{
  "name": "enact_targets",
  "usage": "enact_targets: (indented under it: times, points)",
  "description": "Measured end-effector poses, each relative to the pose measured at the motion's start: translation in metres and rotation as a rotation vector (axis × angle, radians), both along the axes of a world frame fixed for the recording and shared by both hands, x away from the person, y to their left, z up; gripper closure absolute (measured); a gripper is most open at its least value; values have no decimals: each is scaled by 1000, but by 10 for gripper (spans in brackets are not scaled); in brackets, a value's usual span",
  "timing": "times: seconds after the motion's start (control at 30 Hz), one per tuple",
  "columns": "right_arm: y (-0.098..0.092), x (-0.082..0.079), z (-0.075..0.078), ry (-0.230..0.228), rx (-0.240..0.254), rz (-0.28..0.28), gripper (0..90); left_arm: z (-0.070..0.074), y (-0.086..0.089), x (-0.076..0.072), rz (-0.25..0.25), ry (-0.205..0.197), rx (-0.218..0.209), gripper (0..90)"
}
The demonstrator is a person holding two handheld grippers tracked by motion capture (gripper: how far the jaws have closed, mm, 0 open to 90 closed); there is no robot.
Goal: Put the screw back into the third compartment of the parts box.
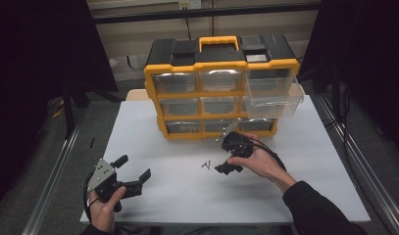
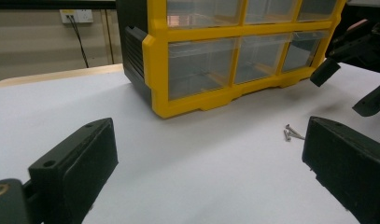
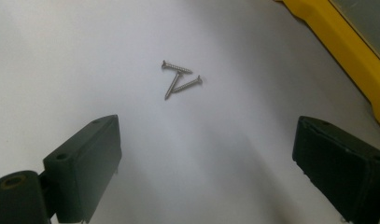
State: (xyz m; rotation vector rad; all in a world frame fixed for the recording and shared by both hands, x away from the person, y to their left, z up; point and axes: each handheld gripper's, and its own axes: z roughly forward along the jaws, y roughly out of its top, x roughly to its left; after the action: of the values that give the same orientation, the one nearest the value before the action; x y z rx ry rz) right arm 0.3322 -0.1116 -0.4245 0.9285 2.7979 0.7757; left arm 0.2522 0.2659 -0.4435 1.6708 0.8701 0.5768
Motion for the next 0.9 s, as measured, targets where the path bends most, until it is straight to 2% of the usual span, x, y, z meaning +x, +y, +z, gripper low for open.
enact_targets:
  times: [0.03, 0.13, 0.37, 0.47, 0.57, 0.6, 0.73, 0.9]
  points:
    - [1, 2, -1, -9, -4, 0, 68, 0, 0, 0, 0, 1, 0, 32]
    - [5, 6, -1, 24, -8, -26, 60, 0, 0, 0, -1, 1, 2, 32]
    - [17, 17, -3, 70, -58, -29, 60, 0, 1, 0, 5, 3, 4, 32]
    - [23, 21, -5, 103, -58, -55, 61, 0, 0, 0, 4, 2, 4, 32]
    - [26, 25, -7, 116, -82, -84, 87, 0, 1, 0, 5, 3, 4, 32]
    - [27, 27, -7, 109, -97, -89, 91, 0, 1, 0, 7, 3, 4, 31]
    - [30, 31, -9, 133, -108, -121, 125, 0, 1, 0, 9, 5, 6, 31]
    - [35, 36, -9, 170, -129, -134, 143, 0, 1, 0, 8, 6, 8, 32]
